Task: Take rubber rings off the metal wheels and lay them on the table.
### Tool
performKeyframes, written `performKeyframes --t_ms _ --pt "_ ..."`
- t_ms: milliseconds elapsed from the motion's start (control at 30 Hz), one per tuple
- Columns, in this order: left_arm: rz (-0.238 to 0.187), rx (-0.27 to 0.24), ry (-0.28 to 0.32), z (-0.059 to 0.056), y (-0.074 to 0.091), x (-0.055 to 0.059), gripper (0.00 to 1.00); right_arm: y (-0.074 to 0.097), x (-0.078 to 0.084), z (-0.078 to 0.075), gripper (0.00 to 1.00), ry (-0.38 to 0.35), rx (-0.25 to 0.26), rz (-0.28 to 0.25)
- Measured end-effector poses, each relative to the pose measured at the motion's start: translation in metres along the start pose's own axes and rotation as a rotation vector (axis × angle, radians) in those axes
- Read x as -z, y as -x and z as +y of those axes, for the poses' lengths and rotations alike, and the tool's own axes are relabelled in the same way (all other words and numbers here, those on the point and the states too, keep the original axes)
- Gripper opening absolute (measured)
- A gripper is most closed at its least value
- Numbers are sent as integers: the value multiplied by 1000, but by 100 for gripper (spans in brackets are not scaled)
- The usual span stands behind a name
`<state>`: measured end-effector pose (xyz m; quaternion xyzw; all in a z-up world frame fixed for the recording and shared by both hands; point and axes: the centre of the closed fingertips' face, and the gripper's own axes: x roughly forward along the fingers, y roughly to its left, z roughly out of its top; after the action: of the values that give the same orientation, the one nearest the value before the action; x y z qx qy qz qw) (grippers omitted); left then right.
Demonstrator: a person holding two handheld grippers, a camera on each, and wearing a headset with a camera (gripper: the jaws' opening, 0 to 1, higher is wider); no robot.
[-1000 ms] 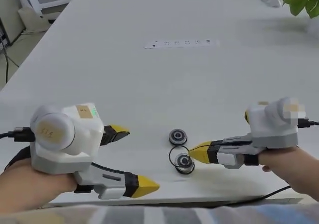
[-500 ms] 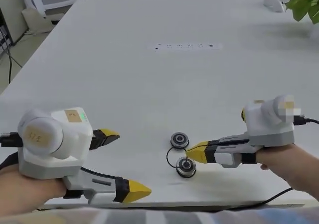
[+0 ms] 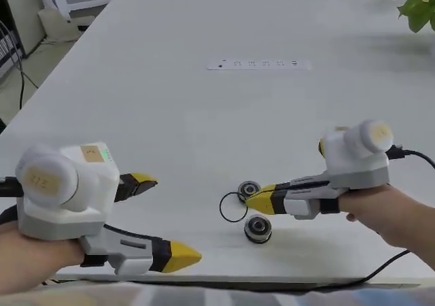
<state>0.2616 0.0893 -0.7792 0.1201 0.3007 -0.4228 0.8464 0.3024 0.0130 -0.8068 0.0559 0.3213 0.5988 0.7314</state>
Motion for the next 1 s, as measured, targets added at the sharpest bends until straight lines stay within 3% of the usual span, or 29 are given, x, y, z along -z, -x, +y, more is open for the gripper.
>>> performKeyframes --t_ms 500,1000 --pt "0 -22 -4 6 7 1 85 -20 -2 3 0 20 -25 56" --pt "-1 -30 4 9 11 3 86 -43 3 1 0 28 -12 119"
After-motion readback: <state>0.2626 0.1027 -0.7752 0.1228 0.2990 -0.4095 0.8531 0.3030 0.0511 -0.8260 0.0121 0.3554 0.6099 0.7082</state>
